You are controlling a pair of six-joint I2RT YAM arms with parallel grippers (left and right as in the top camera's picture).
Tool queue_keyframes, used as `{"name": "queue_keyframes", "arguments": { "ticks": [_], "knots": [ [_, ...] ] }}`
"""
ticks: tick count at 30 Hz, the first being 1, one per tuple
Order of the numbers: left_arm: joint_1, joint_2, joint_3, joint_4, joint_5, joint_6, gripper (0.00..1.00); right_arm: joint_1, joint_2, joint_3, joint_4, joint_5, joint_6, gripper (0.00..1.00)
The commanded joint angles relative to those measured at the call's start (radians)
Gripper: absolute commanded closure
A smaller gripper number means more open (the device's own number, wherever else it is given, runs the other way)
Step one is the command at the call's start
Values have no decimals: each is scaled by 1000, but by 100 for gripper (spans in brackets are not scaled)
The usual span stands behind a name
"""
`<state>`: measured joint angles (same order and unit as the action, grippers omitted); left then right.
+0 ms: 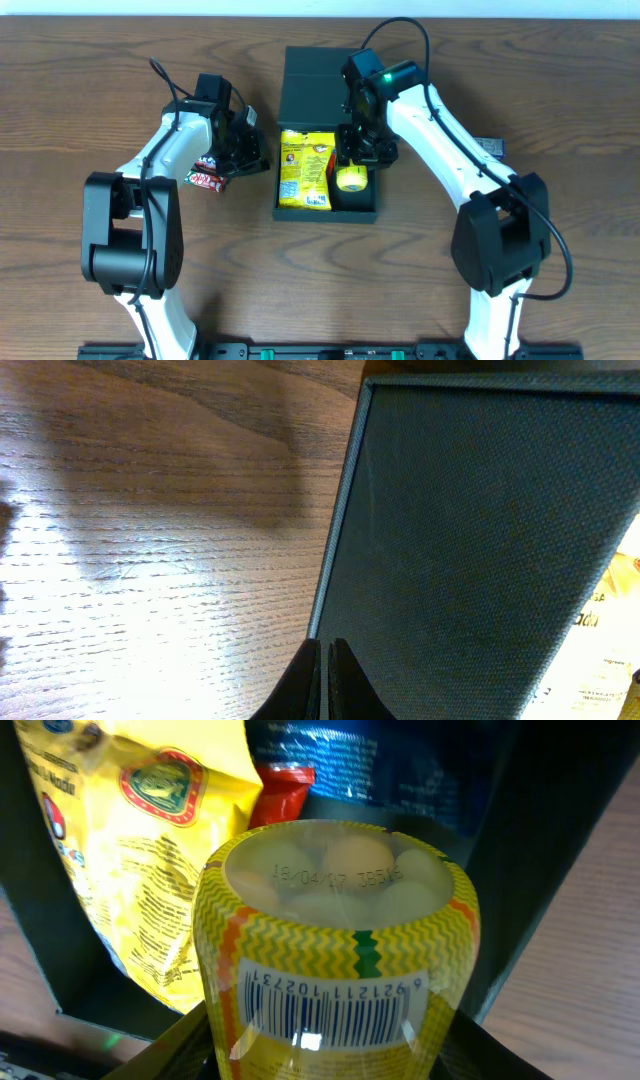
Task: Pack container
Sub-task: 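Carry the yellow tube into the box and set it upright beside the bag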
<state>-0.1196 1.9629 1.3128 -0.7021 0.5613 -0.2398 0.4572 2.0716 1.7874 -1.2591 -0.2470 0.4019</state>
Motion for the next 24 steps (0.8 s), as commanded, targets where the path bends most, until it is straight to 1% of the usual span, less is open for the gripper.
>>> {"name": "queue_keyframes", "arguments": {
  "ticks": [1, 12, 15, 18, 23, 24],
  "knots": [
    [2, 4, -4, -3, -11, -4, 94, 11, 10, 13, -2, -3, 31, 79],
    [2, 4, -4, 1, -11, -4, 94, 29, 18, -5, 13, 19, 39, 74],
    [2, 4, -4, 1, -11, -4, 94, 29, 35, -6, 11, 19, 46, 74],
    [2, 4, -4, 0, -11, -4, 94, 29, 56, -6, 2, 18, 90, 76],
    [2, 4, -4, 0, -11, -4, 94, 34, 61, -6, 5, 18, 99, 68],
    [2, 4, -4, 0, -11, -4, 94, 35, 61, -6, 5, 18, 99, 65]
  ]
}}
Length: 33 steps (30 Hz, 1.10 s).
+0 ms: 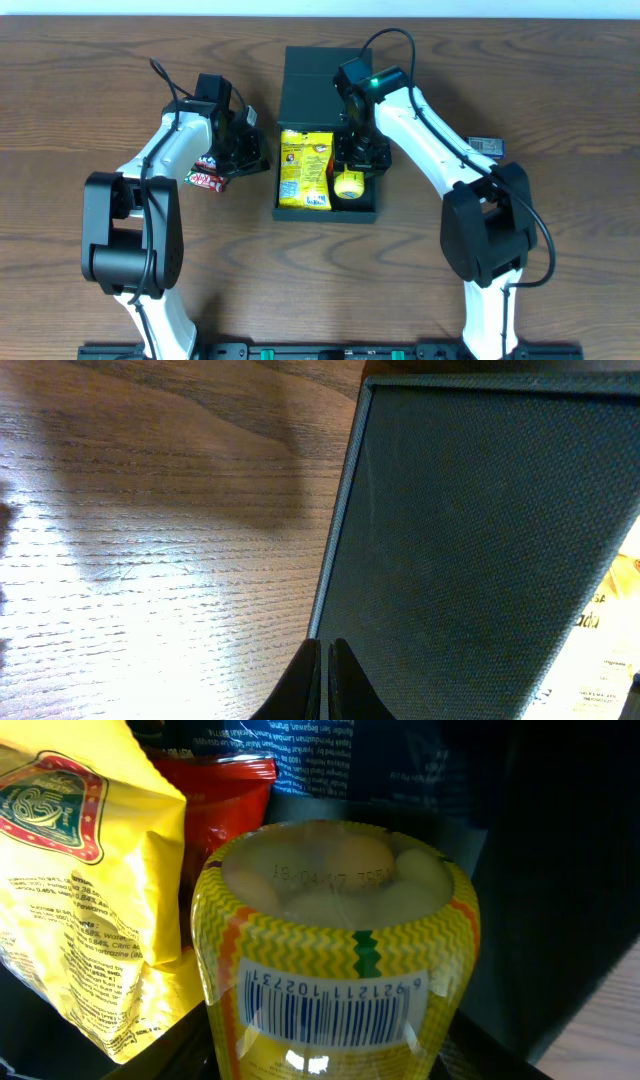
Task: Pack container
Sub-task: 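Carry the yellow tube into the box and set it upright beside the bag, then release the tube and move the right gripper to the blue mints tin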
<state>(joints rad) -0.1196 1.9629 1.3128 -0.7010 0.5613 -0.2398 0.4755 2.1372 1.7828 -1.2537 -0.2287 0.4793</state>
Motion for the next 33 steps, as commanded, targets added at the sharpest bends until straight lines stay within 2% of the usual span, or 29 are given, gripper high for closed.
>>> {"name": "queue_keyframes", "arguments": {
  "ticks": [1, 3, 4, 6, 9, 11, 14, 17, 20, 23, 25, 27, 29, 31, 33],
  "knots": [
    [2, 4, -4, -1, -11, -4, 94, 17, -5, -1, 1, -8, 21, 56],
    [2, 4, -4, -1, -11, -4, 94, 17, -5, -1, 0, -8, 21, 35],
    [2, 4, -4, -1, -11, -4, 94, 17, -5, -1, -1, -8, 21, 30],
    [2, 4, -4, -1, -11, -3, 94, 16, -5, -1, -3, -8, 21, 22],
    [2, 4, -4, -1, -11, -3, 94, 14, -5, -1, -3, -8, 21, 18],
    [2, 4, -4, -1, -12, -3, 94, 12, -5, -1, -4, -8, 21, 18],
    [2, 4, -4, -1, -12, -3, 94, 6, -5, 1, -17, -8, 21, 26],
    [2, 4, -4, -1, -12, -3, 94, -6, -5, 3, -26, -8, 21, 42],
    [2, 4, -4, -2, -17, -3, 94, -23, -5, 5, -35, -8, 20, 67],
    [2, 4, -4, -2, -19, -3, 94, -46, -5, 29, -51, -8, -16, 77],
    [2, 4, -4, -2, -19, -3, 94, -73, -13, 76, -72, -6, -42, 78],
    [2, 4, -4, -2, -19, -3, 94, -111, -35, 128, -75, 19, -50, 76],
    [2, 4, -4, -2, -19, -3, 94, -150, -53, 164, -75, 83, -49, 68],
    [2, 4, -4, -2, -19, -3, 94, -200, -67, 192, -82, 176, -15, 56],
    [2, 4, -4, -2, -19, -4, 94, -275, -69, 204, -98, 229, 61, 51]
  ]
}}
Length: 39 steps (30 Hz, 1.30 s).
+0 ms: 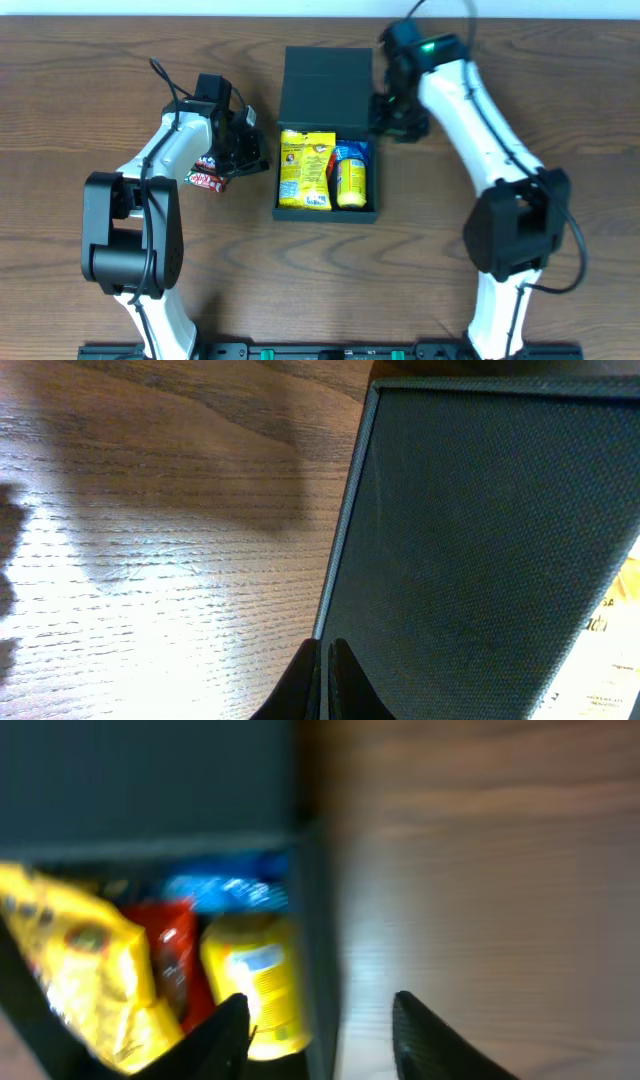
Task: Pack container
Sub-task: 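Release the tube and move the right gripper to the blue mints tin, then grasp the blue eclipse mints tin with the right gripper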
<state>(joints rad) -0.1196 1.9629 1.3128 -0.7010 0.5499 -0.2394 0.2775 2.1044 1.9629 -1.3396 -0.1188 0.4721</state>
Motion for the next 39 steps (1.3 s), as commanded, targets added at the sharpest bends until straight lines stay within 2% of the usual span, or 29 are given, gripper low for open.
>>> {"name": "queue_keyframes", "arguments": {
  "ticks": [1, 3, 5, 7, 8, 9, 11, 12, 14, 15, 18, 22, 26, 33, 39],
  "knots": [
    [2, 4, -4, -3, -7, -4, 94, -108, -36, 23, -16, 119, 105, 49],
    [2, 4, -4, -5, -7, -5, 94, -182, -35, 10, -14, 118, 221, 40],
    [2, 4, -4, -5, -7, -5, 94, -259, -35, -5, 10, 110, 340, 21],
    [2, 4, -4, -5, -7, -5, 94, -324, -35, -19, 56, 80, 399, 5],
    [2, 4, -4, -5, -7, -5, 94, -353, -35, -23, 80, 60, 417, 1],
    [2, 4, -4, -5, -7, -5, 94, -374, -35, -24, 101, 57, 429, 1],
    [2, 4, -4, -5, -7, -5, 94, -400, -35, -24, 124, 59, 433, 8],
    [2, 4, -4, -5, -7, -5, 94, -413, -35, -24, 124, 60, 433, 5],
    [2, 4, -4, -5, -7, -5, 95, -428, -35, -24, 145, 62, 433, 8],
    [2, 4, -4, -5, -7, -5, 94, -432, -35, -24, 160, 63, 433, 1],
    [2, 4, -4, -3, -7, -5, 94, -434, -32, -28, 227, 63, 453, 1],
    [2, 4, -4, 3, -8, -5, 94, -434, 31, -28, 248, 44, 678, 1],
    [2, 4, -4, 3, -8, -5, 94, -443, 136, -28, 221, -44, 825, 2],
    [2, 4, -4, 2, -8, -5, 94, -457, 224, -28, 171, -88, 851, 9],
    [2, 4, -4, 3, -10, -5, 94, -462, 238, -28, 158, -19, 850, 13]
  ]
}}
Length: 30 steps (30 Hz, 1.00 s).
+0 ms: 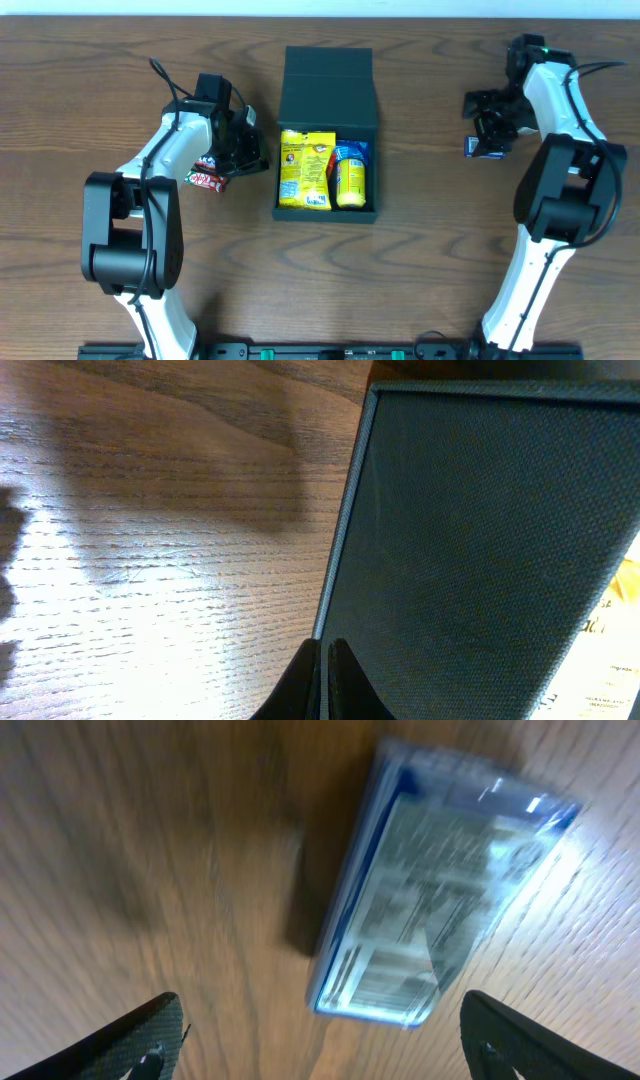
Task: Pack container
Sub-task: 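Grasp the blue eclipse mints tin with the right gripper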
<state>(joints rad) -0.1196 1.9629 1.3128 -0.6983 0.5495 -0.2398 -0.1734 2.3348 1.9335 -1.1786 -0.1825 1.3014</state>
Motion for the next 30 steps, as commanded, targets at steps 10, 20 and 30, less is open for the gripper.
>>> {"name": "queue_keyframes", "arguments": {
  "ticks": [10, 20, 30],
  "knots": [
    [2, 4, -4, 0, -11, -5, 94, -24, 20, 1, -26, 89, -20, 20],
    [2, 4, -4, 0, -11, -8, 94, -24, 24, 1, -37, 131, -50, 20],
    [2, 4, -4, 0, -11, -8, 94, -23, 24, 1, -33, 172, -80, 18]
  ]
}}
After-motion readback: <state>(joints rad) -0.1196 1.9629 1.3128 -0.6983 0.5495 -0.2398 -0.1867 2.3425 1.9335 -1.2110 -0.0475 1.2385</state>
